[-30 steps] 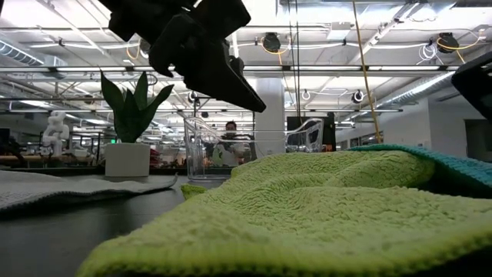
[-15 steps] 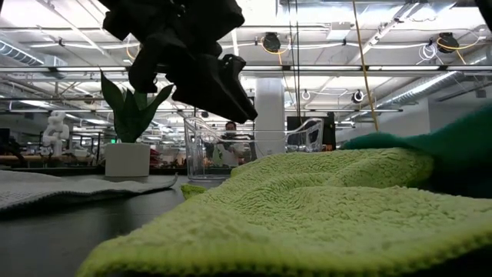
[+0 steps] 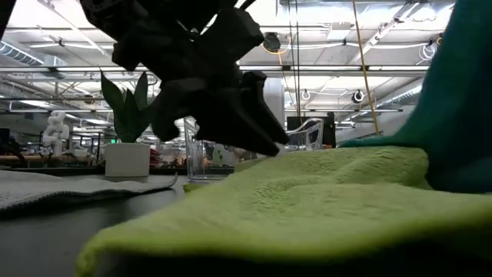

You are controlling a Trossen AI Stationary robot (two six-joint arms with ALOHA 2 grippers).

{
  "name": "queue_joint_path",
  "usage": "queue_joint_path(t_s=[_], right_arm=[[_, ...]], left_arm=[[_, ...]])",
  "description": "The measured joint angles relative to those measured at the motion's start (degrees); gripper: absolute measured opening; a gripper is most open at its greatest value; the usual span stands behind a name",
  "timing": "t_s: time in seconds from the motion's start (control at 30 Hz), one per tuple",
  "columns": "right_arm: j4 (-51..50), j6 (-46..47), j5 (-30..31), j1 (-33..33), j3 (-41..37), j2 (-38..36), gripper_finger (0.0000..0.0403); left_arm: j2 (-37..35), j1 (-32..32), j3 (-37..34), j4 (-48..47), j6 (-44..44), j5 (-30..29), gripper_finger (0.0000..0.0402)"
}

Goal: Fold microfiber towels
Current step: Fold the blue towel

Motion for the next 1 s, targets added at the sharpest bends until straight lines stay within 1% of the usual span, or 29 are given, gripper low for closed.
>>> queue_joint_path(t_s=[0.1, 0.3, 0.4, 0.47, 0.57, 0.67, 0.73, 0.87, 1.0], right_arm=[[0.4, -2.5, 1.8, 0.5, 0.0, -1.8, 0.0], [0.0, -5.3, 3.0, 1.3, 0.0, -4.6, 0.0], [-0.3, -6.5, 5.4, 1.4, 0.0, -4.8, 0.0], [-0.9, -6.8, 5.6, 1.3, 0.0, -4.8, 0.0], [-1.5, -6.7, 5.8, 0.9, 0.0, -4.8, 0.0], [-1.7, -7.3, 8.6, 0.9, 0.0, -4.8, 0.0], [-1.8, -8.4, 10.0, 0.9, 0.0, -5.1, 0.0], [-1.8, -9.2, 10.3, 0.9, 0.0, -6.2, 0.0], [-1.7, -10.6, 11.8, 0.9, 0.0, -7.0, 0.0]], left_arm=[[-0.3, 0.6, 0.0, 0.3, 0.2, -2.6, 0.0219], [-0.4, 2.6, 0.0, -0.7, 0.2, -3.0, 0.0267], [-0.4, 3.2, 0.0, -2.3, -0.8, -2.4, 0.0281], [-0.4, 3.0, 0.0, -2.4, -1.7, -1.8, 0.0284], [-0.4, 1.9, 0.0, -2.3, -2.1, 1.2, 0.0283], [-0.4, 0.5, 0.0, -1.3, -2.4, 4.5, 0.0281], [-0.4, -0.5, 0.7, -1.2, -2.4, 4.3, 0.0282], [-0.4, -1.6, 3.5, -1.2, -3.6, 2.4, 0.0283], [-0.4, -2.3, 6.3, -1.8, -6.6, 2.6, 0.0283]])
